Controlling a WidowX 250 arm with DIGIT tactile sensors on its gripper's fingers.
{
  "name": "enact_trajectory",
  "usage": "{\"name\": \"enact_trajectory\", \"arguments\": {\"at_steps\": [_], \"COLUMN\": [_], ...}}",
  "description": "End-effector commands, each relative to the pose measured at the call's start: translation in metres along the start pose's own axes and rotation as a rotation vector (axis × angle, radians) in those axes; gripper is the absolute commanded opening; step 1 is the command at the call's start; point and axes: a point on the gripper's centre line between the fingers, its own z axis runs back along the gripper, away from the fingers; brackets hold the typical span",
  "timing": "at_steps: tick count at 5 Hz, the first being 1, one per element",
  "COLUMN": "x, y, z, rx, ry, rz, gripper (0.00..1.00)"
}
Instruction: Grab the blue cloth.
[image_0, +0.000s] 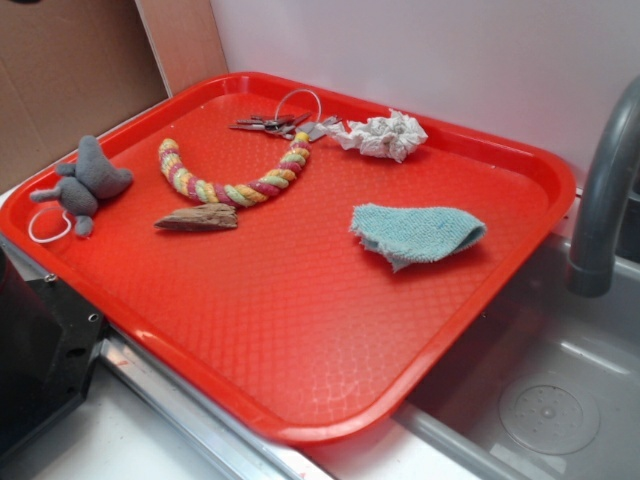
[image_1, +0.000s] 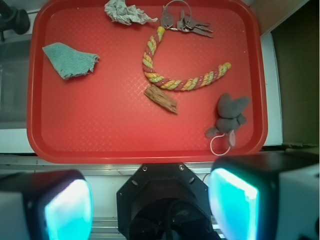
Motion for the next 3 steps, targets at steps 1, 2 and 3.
{"name": "enact_trajectory", "arguments": {"at_steps": [1, 2, 3], "x": [0.0000, 0.0087, 0.0091], "y": [0.0000, 0.0011, 0.0003], "z": [0.0000, -0.0046, -0.0047], "rx": [0.000, 0.004, 0.006], "ry": [0.000, -0.001, -0.006], "rz": [0.000, 0.009, 0.019], "gripper": [1.00, 1.00, 1.00]}}
